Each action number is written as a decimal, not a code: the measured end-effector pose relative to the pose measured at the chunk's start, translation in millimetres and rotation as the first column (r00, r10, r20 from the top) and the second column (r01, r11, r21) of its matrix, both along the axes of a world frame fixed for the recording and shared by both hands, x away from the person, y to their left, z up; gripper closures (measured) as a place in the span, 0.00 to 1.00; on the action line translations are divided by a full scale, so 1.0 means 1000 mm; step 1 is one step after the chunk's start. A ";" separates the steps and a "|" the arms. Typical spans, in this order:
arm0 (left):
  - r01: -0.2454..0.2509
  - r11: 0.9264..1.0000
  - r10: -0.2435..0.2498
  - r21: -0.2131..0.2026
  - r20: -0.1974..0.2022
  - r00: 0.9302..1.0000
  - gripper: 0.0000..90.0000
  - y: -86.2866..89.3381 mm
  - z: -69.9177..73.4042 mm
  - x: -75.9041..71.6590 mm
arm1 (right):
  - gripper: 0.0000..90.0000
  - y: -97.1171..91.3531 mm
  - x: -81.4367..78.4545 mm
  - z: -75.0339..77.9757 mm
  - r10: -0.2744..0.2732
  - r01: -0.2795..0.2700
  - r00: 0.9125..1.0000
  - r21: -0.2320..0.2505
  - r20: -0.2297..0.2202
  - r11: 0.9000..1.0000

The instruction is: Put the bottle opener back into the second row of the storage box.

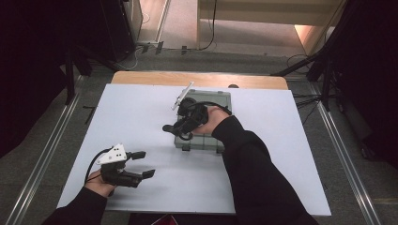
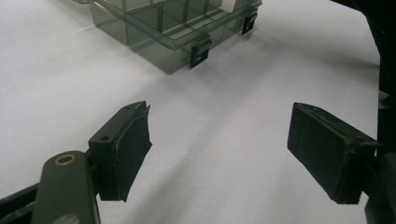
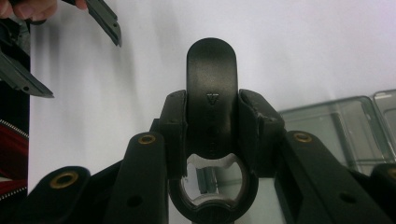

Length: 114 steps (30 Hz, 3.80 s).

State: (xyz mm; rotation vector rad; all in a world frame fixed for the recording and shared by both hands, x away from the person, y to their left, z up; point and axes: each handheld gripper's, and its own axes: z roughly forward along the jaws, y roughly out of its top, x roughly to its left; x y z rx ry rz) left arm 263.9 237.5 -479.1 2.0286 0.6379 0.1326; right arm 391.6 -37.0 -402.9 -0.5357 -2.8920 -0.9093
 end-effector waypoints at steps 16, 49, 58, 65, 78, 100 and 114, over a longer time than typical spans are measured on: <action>0.003 1.000 -0.003 0.002 -0.004 1.000 0.23 0.000 0.000 0.000 | 0.74 -0.029 0.002 -0.005 -0.024 0.024 1.000 -0.024 0.008 0.999; 0.005 1.000 -0.005 0.009 -0.007 1.000 0.23 -0.001 0.000 0.000 | 0.74 -0.079 -0.007 -0.019 -0.032 0.035 0.998 -0.065 0.045 0.997; 0.005 1.000 -0.005 0.009 -0.006 1.000 0.23 -0.001 -0.001 0.000 | 0.74 -0.078 -0.008 -0.029 0.001 0.004 0.998 -0.080 0.055 0.997; 0.003 1.000 -0.003 0.007 -0.006 1.000 0.23 -0.001 -0.001 0.000 | 0.74 -0.070 -0.008 -0.036 0.032 -0.026 0.997 -0.092 0.064 0.995; 0.002 1.000 -0.002 0.007 -0.004 1.000 0.23 0.000 0.000 0.000 | 0.72 -0.066 -0.007 -0.046 0.044 -0.038 0.996 -0.079 0.073 0.996; 0.004 1.000 -0.004 0.015 -0.009 1.000 0.23 0.000 0.000 0.000 | 0.39 -0.085 -0.026 -0.033 -0.174 0.171 0.984 0.109 0.023 0.979; -0.001 1.000 0.001 0.017 -0.005 1.000 0.23 -0.001 -0.001 0.000 | 0.30 -0.102 -0.045 -0.037 -0.286 0.282 0.958 0.135 0.013 0.950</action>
